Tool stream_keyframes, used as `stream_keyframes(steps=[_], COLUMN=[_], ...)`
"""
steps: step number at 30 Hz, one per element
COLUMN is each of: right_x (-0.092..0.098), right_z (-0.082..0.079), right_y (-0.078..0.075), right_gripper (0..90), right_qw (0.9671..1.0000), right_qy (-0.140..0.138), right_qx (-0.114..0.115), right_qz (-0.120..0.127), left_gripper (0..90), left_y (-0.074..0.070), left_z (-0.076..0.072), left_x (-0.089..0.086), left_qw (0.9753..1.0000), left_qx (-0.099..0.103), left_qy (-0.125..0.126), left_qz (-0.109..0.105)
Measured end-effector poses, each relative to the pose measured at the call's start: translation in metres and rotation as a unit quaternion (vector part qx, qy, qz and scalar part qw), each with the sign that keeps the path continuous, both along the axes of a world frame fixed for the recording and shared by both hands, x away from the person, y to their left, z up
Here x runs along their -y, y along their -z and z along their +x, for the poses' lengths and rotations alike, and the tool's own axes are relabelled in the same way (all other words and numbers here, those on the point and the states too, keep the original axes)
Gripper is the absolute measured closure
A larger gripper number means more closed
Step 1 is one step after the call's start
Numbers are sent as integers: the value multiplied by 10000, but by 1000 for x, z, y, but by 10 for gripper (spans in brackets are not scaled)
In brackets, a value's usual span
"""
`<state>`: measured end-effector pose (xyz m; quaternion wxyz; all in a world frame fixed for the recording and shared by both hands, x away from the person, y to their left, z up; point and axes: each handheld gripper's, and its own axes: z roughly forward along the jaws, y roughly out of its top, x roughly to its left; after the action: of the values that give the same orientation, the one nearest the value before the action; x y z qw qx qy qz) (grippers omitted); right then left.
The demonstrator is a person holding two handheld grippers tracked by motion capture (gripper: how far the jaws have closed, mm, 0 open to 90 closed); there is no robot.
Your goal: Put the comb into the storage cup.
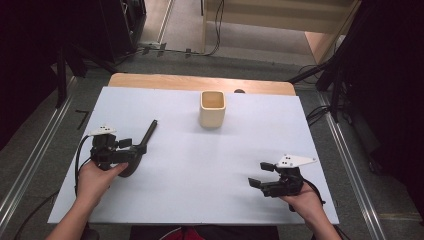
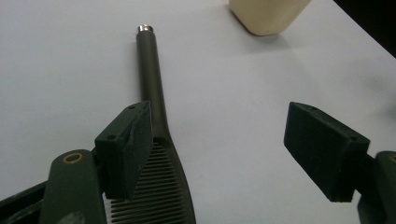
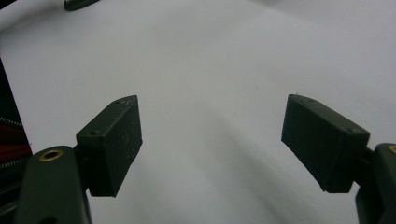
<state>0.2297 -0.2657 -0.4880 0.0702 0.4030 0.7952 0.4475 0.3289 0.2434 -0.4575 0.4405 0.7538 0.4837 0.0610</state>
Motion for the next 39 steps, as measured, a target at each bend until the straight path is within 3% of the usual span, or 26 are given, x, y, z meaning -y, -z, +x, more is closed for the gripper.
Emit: stream_keyframes(steps=[14, 28, 32, 39], right_x=[0, 0, 0, 0], right_z=[0, 0, 0, 0], right_y=[-1, 0, 0, 0], right_gripper=[184, 184, 184, 184], right_qw=[10000, 10000, 10000, 10000], right_qy=[-5, -17, -12, -16], right_qx=[13, -1, 0, 4], right_qz=[26, 33, 49, 53], left_gripper=[284, 289, 290, 297], left_y=[-3, -6, -7, -8], left_z=[26, 43, 46, 58], left_x=[7, 12, 11, 13], left_qw=[9995, 9992, 9993, 9989], left_qx=[-103, -90, -79, -85], left_qy=[-256, -335, -363, -398], left_qz=[135, 180, 100, 227])
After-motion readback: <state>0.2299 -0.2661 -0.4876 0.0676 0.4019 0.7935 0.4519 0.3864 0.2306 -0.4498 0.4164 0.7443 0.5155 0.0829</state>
